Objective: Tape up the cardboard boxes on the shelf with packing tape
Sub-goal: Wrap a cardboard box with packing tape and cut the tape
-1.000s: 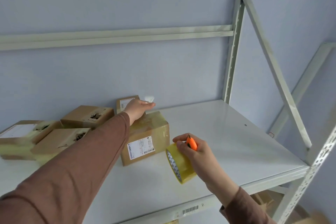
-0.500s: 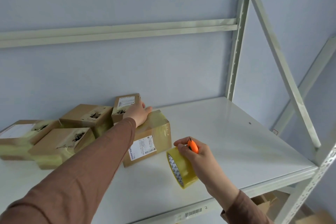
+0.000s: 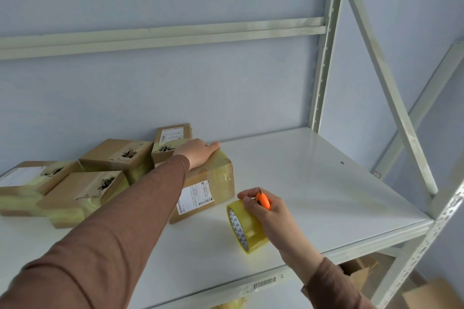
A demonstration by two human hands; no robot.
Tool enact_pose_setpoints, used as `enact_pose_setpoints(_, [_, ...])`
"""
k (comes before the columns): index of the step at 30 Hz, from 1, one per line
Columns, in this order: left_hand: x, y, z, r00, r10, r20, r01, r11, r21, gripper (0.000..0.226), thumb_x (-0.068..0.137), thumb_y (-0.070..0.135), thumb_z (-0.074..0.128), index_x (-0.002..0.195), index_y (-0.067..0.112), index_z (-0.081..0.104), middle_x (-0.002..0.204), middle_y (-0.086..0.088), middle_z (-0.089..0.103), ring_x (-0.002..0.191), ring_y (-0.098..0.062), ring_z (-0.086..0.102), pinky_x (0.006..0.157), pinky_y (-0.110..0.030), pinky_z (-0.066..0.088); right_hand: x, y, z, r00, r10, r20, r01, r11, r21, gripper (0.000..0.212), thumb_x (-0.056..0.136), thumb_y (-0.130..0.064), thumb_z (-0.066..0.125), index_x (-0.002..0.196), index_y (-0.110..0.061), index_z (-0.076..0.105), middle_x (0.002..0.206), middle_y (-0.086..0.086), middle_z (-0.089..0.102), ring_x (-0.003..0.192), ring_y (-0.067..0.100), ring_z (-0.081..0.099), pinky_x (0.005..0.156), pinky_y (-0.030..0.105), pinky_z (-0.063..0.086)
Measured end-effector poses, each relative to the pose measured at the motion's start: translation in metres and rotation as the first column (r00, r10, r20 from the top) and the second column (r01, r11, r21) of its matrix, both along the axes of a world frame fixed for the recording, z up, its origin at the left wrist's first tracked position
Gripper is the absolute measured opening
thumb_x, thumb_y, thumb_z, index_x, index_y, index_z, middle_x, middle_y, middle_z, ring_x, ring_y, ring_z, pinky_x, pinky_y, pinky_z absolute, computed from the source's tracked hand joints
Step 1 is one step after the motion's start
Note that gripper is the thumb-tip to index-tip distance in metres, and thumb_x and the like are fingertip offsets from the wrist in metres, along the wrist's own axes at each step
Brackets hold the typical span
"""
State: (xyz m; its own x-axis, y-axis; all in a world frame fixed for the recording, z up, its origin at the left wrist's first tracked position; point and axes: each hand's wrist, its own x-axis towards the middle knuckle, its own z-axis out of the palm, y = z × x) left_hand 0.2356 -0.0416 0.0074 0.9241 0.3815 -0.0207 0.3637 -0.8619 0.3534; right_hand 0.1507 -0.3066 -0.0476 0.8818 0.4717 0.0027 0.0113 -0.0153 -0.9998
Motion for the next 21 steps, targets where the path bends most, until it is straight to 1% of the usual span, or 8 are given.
enact_pose_setpoints(4, [-0.017, -0.01, 0.0, 0.918, -0.015, 0.396, -0.039, 0.991, 0.13, 0.057, 0.098, 0.073, 0.035, 0.093, 0.027, 0.069, 0.093, 0.011, 0.069, 0.088, -0.013, 0.064, 0.071, -0.029, 0.047, 0.0, 0.001, -0.005, 1.0, -0.017, -0.015, 0.017, 1.0, 0.003, 0.016, 0.1, -0.026, 0.065, 0.093, -0.034, 0.076, 0.101, 0.013, 0.072, 0.084, 0.026, 0.064, 0.079, 0.038, 0.05])
enact_pose_setpoints(6, [-0.034, -0.007, 0.005, 0.85, -0.158, 0.503, 0.109, 0.986, 0.126, 0.057, 0.091, 0.082, 0.037, 0.097, 0.036, 0.069, 0.103, 0.018, 0.069, 0.096, -0.005, 0.061, 0.074, -0.028, 0.044, 0.001, 0.0, -0.006, 0.999, -0.021, -0.03, 0.022, 1.0, 0.006, 0.014, 0.1, -0.029, 0.065, 0.095, -0.034, 0.077, 0.102, 0.01, 0.074, 0.092, 0.032, 0.069, 0.085, 0.044, 0.055])
enact_pose_setpoints(8, [-0.052, 0.003, 0.004, 0.917, -0.321, 0.239, 0.284, 0.942, 0.176, 0.074, 0.078, 0.096, 0.035, 0.126, 0.048, 0.063, 0.131, 0.012, 0.064, 0.119, -0.011, 0.057, 0.096, -0.038, 0.047, 0.003, -0.002, -0.006, 0.999, 0.003, -0.038, -0.003, 1.0, 0.001, 0.013, 0.1, -0.033, 0.065, 0.098, -0.037, 0.077, 0.103, 0.008, 0.074, 0.095, 0.028, 0.07, 0.086, 0.041, 0.055])
enact_pose_setpoints(11, [-0.068, 0.02, 0.0, 0.926, -0.332, -0.18, 0.366, 0.906, 0.212, 0.097, 0.073, 0.091, 0.054, 0.154, 0.062, 0.011, 0.162, 0.005, 0.028, 0.149, -0.023, 0.027, 0.121, -0.049, 0.026, 0.004, -0.004, -0.005, 0.997, 0.059, -0.052, -0.059, 0.998, 0.002, 0.015, 0.101, -0.035, 0.064, 0.105, -0.04, 0.078, 0.108, 0.006, 0.075, 0.104, 0.027, 0.07, 0.091, 0.037, 0.053])
enact_pose_setpoints(14, [-0.066, 0.026, 0.013, 0.914, -0.366, -0.174, 0.356, 0.931, -0.082, 0.087, 0.081, 0.067, 0.074, 0.151, 0.065, 0.022, 0.151, 0.01, 0.039, 0.14, -0.017, 0.038, 0.115, -0.036, 0.034, 0.005, -0.004, 0.004, 0.995, 0.088, -0.038, -0.087, 0.996, 0.03, 0.017, 0.101, -0.032, 0.064, 0.11, -0.035, 0.078, 0.114, 0.011, 0.074, 0.109, 0.032, 0.069, 0.094, 0.039, 0.052])
enact_pose_setpoints(17, [-0.064, 0.027, 0.029, 0.895, -0.392, -0.213, 0.219, 0.802, -0.556, 0.052, 0.084, 0.055, 0.076, 0.132, 0.056, 0.056, 0.136, 0.006, 0.066, 0.121, -0.019, 0.066, 0.097, -0.03, 0.053, 0.01, -0.005, 0.026, 0.994, 0.113, 0.005, -0.112, 0.985, 0.131, 0.02, 0.101, -0.03, 0.064, 0.116, -0.034, 0.076, 0.113, 0.011, 0.075, 0.1, 0.021, 0.071, 0.088, 0.033, 0.053])
enact_pose_setpoints(19, [-0.066, 0.028, 0.03, 0.875, -0.407, -0.26, 0.173, 0.766, -0.619, 0.05, 0.089, 0.053, 0.072, 0.136, 0.045, 0.058, 0.132, 0.004, 0.07, 0.121, -0.021, 0.067, 0.105, -0.039, 0.052, 0.012, -0.005, 0.042, 0.982, 0.187, 0.009, -0.185, 0.968, 0.167, 0.023, 0.101, -0.029, 0.064, 0.122, -0.033, 0.073, 0.109, 0.0, 0.078, 0.1, 0.013, 0.073, 0.081, 0.02, 0.054])
enact_pose_setpoints(21, [-0.069, 0.027, 0.029, 0.878, -0.418, -0.233, 0.266, 0.831, -0.488, 0.06, 0.097, 0.048, 0.065, 0.152, 0.046, 0.042, 0.147, 0.013, 0.057, 0.132, -0.011, 0.057, 0.114, -0.027, 0.04, 0.015, -0.002, 0.049, 0.976, 0.218, 0.012, -0.217, 0.965, 0.147, 0.028, 0.101, -0.027, 0.064, 0.128, -0.033, 0.068, 0.109, -0.007, 0.078, 0.1, 0.009, 0.073, 0.082, 0.018, 0.053])
